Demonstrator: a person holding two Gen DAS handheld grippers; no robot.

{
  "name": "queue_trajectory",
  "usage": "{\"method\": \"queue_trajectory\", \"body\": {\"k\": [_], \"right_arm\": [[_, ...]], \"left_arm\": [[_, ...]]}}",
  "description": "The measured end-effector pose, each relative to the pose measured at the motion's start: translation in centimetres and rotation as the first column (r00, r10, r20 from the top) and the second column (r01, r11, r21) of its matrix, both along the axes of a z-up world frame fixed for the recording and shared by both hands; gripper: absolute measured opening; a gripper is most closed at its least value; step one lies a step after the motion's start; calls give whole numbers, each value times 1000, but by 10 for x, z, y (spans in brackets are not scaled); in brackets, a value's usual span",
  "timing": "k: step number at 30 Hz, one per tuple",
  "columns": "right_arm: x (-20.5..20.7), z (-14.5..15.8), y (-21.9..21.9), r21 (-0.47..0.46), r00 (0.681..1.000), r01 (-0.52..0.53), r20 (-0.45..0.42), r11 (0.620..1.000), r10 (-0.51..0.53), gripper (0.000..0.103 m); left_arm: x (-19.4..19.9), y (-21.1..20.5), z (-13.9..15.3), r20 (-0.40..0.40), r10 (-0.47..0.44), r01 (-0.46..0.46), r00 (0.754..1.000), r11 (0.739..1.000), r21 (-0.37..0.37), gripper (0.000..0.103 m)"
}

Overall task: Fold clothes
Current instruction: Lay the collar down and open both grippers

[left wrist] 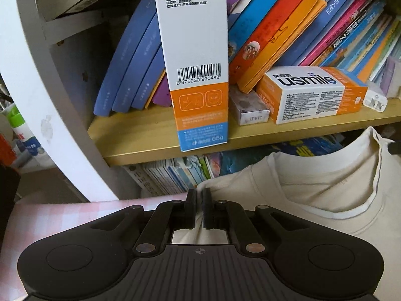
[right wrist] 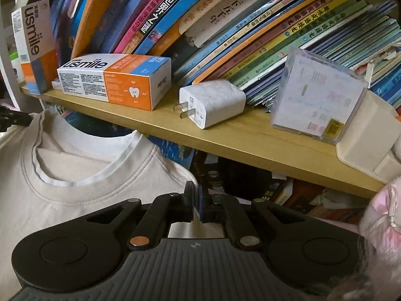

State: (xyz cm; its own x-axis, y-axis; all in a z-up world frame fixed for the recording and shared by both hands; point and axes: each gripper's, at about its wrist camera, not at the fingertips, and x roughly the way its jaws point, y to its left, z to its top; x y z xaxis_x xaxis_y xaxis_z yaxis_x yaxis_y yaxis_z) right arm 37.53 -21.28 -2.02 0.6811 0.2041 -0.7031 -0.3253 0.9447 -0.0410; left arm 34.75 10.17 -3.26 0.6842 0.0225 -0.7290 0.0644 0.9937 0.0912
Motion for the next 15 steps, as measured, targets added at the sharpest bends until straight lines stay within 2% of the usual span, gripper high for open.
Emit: {"method": "queue_trajectory", "body": {"k": [2, 4, 7, 10, 15], "right_arm": [[-7, 6, -7, 21, 1000, 4, 4, 1000, -4, 18], [-24, 19, -19, 70, 999, 25, 36, 997, -28, 26], [-66, 36, -35, 127, 996, 46, 65, 991, -55, 28], [-120, 48, -50, 165, 994, 76, 70, 983, -88, 30], [-219, 46, -64, 169, 980, 192, 19, 967, -198, 35]], "left_arm": [[-11, 3, 11, 20, 10, -10, 1000, 1000, -17, 17], [-36, 9, 28, 80, -3, 7, 997, 999, -52, 29], [-86, 20, 52, 163, -4, 19, 987, 995, -93, 40], [-145, 30, 64, 201, 35, -6, 979, 989, -145, 53], [-250, 41, 64, 173, 82, -48, 982, 980, -194, 65]]}}
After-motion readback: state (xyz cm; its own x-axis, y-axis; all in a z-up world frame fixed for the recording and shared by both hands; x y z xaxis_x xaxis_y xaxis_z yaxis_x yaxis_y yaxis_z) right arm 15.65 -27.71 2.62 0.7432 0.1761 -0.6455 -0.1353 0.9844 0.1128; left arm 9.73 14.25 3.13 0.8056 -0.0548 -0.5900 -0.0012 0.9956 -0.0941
